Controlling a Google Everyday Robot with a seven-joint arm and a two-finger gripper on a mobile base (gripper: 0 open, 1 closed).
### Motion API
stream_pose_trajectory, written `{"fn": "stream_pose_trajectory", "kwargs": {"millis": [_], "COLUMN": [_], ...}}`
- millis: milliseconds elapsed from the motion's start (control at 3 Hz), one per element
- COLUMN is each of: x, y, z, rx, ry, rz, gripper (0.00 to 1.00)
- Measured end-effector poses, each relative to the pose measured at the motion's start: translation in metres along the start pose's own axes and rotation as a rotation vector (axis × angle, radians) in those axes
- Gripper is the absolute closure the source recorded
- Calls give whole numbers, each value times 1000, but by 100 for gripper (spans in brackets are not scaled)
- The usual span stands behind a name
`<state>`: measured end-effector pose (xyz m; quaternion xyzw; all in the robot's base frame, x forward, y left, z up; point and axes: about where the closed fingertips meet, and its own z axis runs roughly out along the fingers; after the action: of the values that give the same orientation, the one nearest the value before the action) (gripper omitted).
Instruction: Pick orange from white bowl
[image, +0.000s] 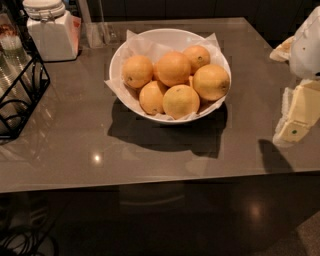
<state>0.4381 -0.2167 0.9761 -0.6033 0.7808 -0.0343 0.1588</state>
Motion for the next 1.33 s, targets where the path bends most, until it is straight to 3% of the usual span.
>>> {"fn": "stream_pose_trajectory", "kwargs": {"millis": [333,667,1333], "x": [0,-8,-55], "y": [0,-6,-43], "z": [0,-1,12], "rx": [0,-5,-70], "ry": [0,-49,-170], "rz": [0,-11,-57], "gripper": [0,0,0]}}
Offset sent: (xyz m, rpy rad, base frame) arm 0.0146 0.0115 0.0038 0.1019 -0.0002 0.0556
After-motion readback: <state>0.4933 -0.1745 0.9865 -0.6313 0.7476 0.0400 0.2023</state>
